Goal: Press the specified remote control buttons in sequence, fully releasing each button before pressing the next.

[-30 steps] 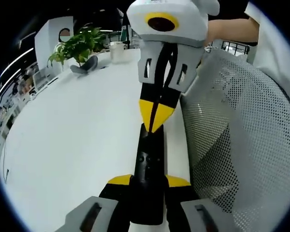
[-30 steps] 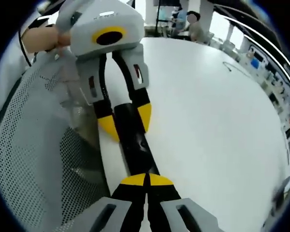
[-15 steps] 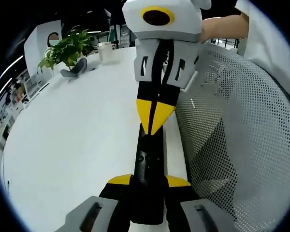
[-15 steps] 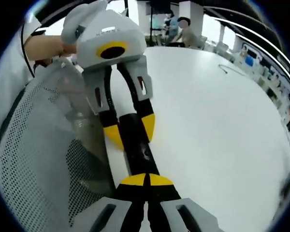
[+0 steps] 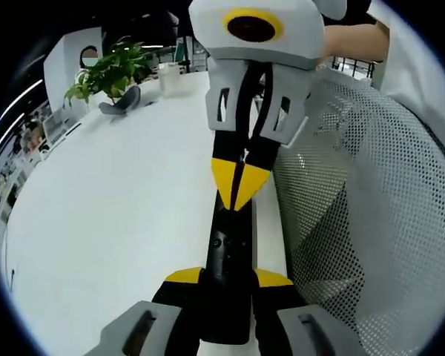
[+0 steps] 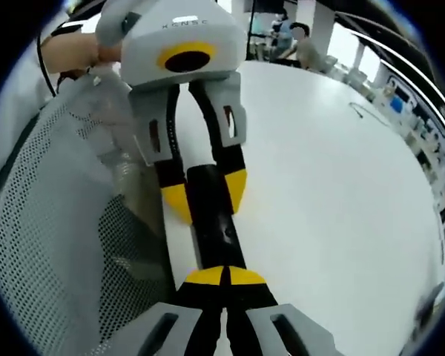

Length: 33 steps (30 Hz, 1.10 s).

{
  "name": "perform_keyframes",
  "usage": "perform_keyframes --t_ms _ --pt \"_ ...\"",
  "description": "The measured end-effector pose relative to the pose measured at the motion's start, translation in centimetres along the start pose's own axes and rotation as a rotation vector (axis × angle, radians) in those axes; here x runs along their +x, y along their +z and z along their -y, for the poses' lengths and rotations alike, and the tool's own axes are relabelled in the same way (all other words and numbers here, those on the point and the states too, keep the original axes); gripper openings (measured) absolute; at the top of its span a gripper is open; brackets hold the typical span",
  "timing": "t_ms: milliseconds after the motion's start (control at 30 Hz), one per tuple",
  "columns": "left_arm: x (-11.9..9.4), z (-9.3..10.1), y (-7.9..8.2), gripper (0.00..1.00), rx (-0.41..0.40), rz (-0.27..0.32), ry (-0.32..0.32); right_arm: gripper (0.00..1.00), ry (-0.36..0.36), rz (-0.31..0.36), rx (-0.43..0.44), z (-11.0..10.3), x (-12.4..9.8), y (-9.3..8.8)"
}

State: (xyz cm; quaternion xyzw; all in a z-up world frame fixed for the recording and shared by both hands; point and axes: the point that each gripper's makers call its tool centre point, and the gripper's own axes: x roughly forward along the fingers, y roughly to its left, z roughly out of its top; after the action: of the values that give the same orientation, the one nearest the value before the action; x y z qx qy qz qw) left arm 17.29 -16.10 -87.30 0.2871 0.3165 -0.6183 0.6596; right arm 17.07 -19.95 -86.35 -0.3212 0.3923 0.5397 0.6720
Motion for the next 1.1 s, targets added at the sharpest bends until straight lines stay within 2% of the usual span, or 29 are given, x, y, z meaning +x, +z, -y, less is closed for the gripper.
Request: perform_keyframes --t_ms 267,533,833,1100 --pt "0.0 0.0 0.1 0.24 0.001 -0.008 -0.002 0.0 0.016 0.0 0.032 0.1 0.1 0.0" --pt "0.0 -0.1 0.1 0.24 0.002 -0.026 -0.003 0.0 0.024 0.007 0.014 0.1 0.1 0.0" --pt "0.0 -0.1 0.1 0.24 0.001 -0.032 -0.002 0.0 0.031 0.071 0.139 0.3 -0.1 0.0" --pt "0.0 -0.1 0.1 0.24 -0.003 -0.038 0.001 0.0 0.034 0.082 0.088 -0.4 0.2 1.3"
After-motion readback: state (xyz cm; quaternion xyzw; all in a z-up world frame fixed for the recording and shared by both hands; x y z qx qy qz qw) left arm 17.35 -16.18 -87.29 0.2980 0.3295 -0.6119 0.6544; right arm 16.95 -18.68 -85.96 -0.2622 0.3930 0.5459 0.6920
